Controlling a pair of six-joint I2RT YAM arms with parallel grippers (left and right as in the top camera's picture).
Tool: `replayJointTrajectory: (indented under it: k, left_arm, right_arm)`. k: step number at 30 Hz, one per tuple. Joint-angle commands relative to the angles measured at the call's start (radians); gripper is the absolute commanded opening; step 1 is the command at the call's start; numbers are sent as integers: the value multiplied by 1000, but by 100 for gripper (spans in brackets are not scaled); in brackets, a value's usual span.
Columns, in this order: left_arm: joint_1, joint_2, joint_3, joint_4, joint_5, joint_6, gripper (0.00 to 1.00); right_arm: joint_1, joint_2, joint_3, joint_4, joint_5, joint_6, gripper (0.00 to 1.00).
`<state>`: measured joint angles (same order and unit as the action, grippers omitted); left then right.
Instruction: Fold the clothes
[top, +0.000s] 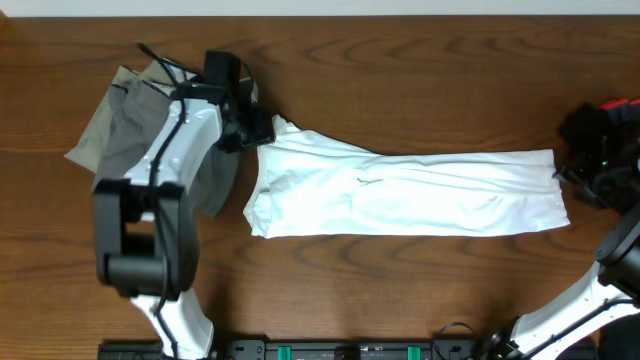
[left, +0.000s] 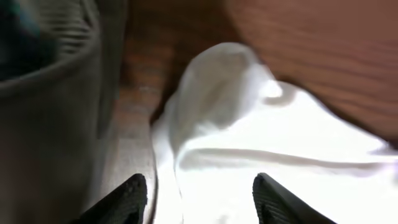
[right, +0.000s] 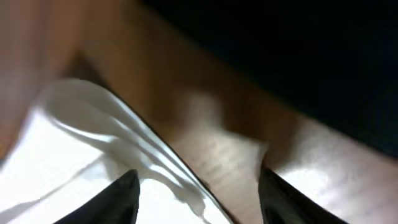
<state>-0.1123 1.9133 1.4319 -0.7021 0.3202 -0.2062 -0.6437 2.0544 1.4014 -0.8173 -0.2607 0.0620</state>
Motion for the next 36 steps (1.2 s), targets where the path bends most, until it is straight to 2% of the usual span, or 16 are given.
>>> replayJointTrajectory:
  k: [1,4,8,14,17,19,21,24,27,29,36]
  left_arm:
    - [5,-124,13,-31,20,7,58]
    - [5,-211,13,-75,20,10,58]
    - [5,-330,13,-125,20,13,59]
    - [5,-486,13,-159,19,79,59]
    - [5,-534,13,-161,19,83,60]
    - [5,-554,13,-163,19,100,60]
    - [5,-563,13,-171,20,101,60]
    - [5,-562,13,-192,20,101,60]
    - [5,-562,13,-212,20,105,60]
    - [5,-562,13,-219,20,105,60]
    - [5,-562,13,-253,20,146,60]
  right_arm:
    - [-5,2,20,11,-151,-167,59]
    - [3,13,11,3,-178,-203,59]
    - [24,27,-12,-49,-178,-214,55]
    - [55,27,-20,-147,-98,-220,41]
    - [55,27,-20,-160,-76,-215,27]
    - [54,27,-18,-160,-76,-215,25]
    - [52,26,-10,-161,-79,-213,29]
    - [51,14,8,-161,-84,-219,42]
    - [51,-6,29,-142,-90,-297,46]
    - [44,-14,45,-124,-90,-338,57]
    - [0,0,50,-113,-87,-468,67]
